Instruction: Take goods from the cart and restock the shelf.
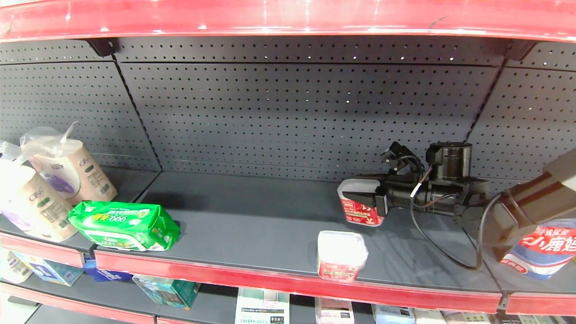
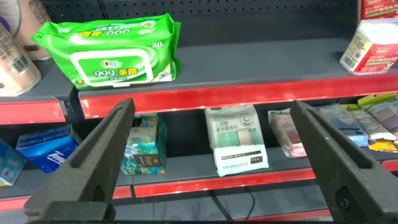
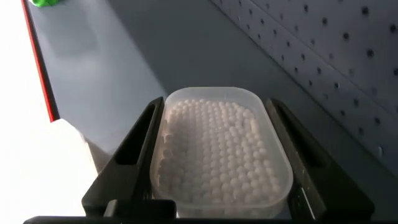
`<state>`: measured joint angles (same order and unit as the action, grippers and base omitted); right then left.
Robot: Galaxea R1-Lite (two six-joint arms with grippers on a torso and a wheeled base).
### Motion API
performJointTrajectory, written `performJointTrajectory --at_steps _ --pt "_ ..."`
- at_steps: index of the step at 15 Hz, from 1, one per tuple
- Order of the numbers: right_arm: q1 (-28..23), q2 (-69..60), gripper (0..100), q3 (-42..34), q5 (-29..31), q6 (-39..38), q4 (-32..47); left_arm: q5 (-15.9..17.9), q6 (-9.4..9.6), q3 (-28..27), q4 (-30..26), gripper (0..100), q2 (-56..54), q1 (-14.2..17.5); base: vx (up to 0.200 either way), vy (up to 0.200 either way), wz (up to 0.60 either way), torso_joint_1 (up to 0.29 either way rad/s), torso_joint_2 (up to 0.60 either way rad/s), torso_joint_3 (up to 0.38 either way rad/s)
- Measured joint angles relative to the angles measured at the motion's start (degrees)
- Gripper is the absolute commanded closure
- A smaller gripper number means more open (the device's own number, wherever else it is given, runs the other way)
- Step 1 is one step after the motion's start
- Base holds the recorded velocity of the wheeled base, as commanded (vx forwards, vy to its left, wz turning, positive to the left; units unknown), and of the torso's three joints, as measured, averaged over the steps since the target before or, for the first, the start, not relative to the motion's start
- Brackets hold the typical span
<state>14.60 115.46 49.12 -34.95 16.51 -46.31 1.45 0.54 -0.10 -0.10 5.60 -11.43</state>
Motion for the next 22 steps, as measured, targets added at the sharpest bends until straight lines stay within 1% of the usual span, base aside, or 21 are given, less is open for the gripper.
performJointTrajectory --at_steps 8,13,22 --pt "1.7 5.8 100 4.6 -0.6 1.0 -2.0 0.0 0.0 0.0 0.0 0 0.0 0.0 0.0 0.0 0.0 0.0 0.0 0.0" --pt "1.8 8.2 100 5.1 -0.6 2.5 -1.9 0.0 0.0 0.0 0.0 0 0.0 0.0 0.0 0.0 0.0 0.0 0.0 0.0" --pt "-0.7 8.3 100 4.7 -0.7 2.6 -1.8 0.0 0.0 0.0 0.0 0 0.0 0.0 0.0 0.0 0.0 0.0 0.0 0.0"
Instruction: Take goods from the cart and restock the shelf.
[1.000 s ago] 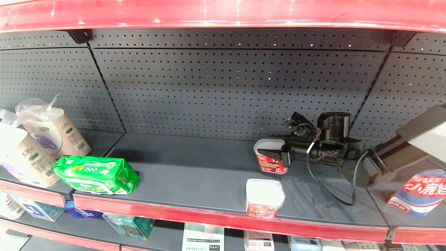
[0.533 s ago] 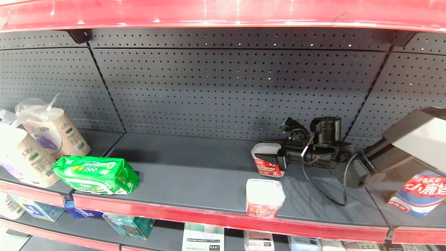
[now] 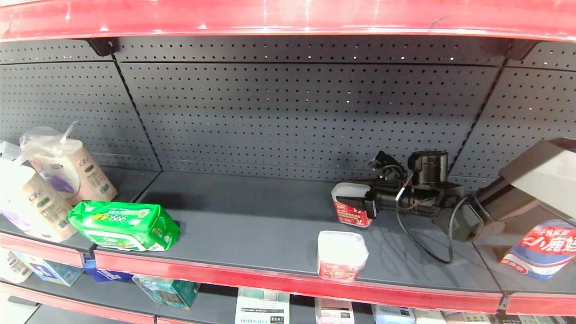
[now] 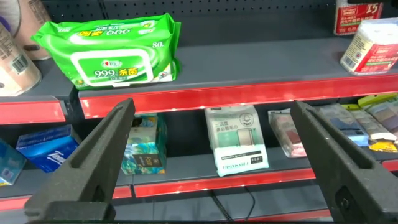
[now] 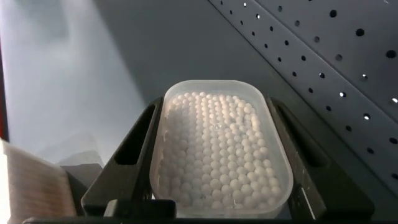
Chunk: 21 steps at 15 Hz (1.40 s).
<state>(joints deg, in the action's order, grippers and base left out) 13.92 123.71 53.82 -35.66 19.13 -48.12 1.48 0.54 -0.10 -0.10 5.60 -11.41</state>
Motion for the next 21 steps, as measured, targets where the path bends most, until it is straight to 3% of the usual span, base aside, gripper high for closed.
performJointTrajectory --at_steps 11,16,21 --pt "-0.5 -0.7 100 -1.5 -2.2 2.8 0.1 0.0 0.0 0.0 0.0 0 0.0 0.0 0.0 0.0 0.0 0.0 0.0 0.0" --pt "-1.1 -0.7 100 -2.4 -10.0 3.7 0.2 0.0 0.0 0.0 0.0 0 0.0 0.0 0.0 0.0 0.0 0.0 0.0 0.0" --pt "-1.3 -0.6 100 -2.2 -9.8 4.1 0.4 0.0 -0.02 0.0 0.0 0 0.0 0.0 0.0 0.0 0.0 0.0 0.0 0.0"
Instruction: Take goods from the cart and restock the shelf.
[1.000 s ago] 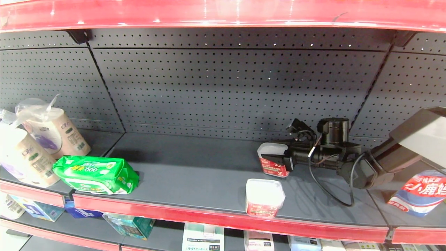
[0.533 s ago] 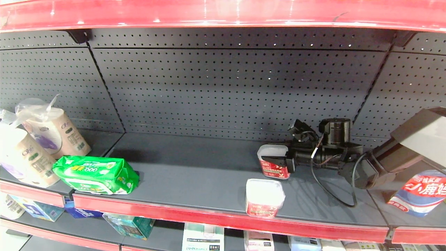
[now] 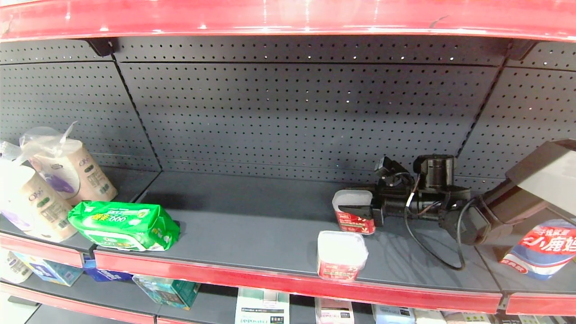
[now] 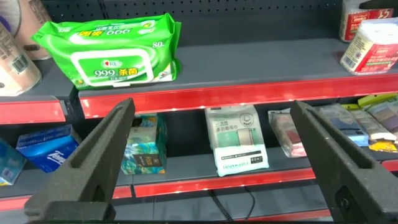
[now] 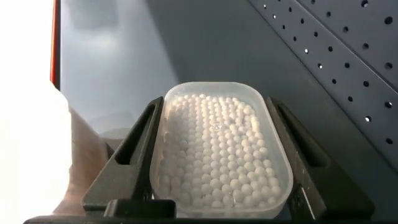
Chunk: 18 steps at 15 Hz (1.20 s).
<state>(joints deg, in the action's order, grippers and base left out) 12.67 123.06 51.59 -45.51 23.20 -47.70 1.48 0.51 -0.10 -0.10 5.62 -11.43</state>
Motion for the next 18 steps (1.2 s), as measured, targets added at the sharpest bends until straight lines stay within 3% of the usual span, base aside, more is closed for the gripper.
performJointTrajectory --at_steps 18 --pt "1.6 4.1 100 6.3 -2.0 -2.1 0.2 0.0 0.02 0.0 0.0 0 0.0 0.0 0.0 0.0 0.0 0.0 0.0 0.0"
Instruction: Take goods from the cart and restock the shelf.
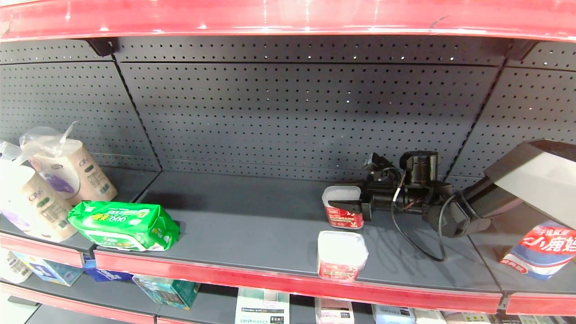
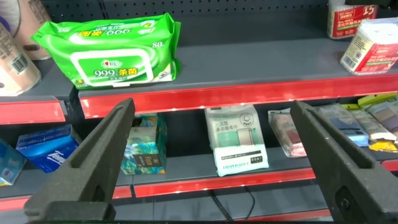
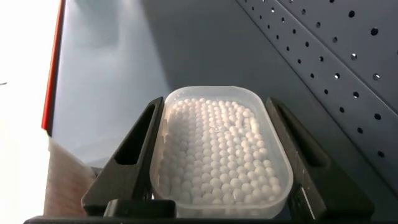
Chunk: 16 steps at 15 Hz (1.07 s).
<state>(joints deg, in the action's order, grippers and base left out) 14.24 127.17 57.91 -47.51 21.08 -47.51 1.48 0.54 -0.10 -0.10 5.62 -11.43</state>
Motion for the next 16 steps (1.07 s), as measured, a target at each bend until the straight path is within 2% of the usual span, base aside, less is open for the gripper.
performJointTrajectory --at_steps 7,16 --pt "-1.1 0.2 100 -0.9 -4.1 2.5 0.1 0.0 0.0 0.0 0.0 0 0.0 0.0 0.0 0.0 0.0 0.0 0.0 0.0" --pt "-2.1 0.3 100 -1.1 -5.4 3.2 0.1 0.0 -0.05 0.0 0.0 0 0.0 0.0 0.0 0.0 0.0 0.0 0.0 0.0"
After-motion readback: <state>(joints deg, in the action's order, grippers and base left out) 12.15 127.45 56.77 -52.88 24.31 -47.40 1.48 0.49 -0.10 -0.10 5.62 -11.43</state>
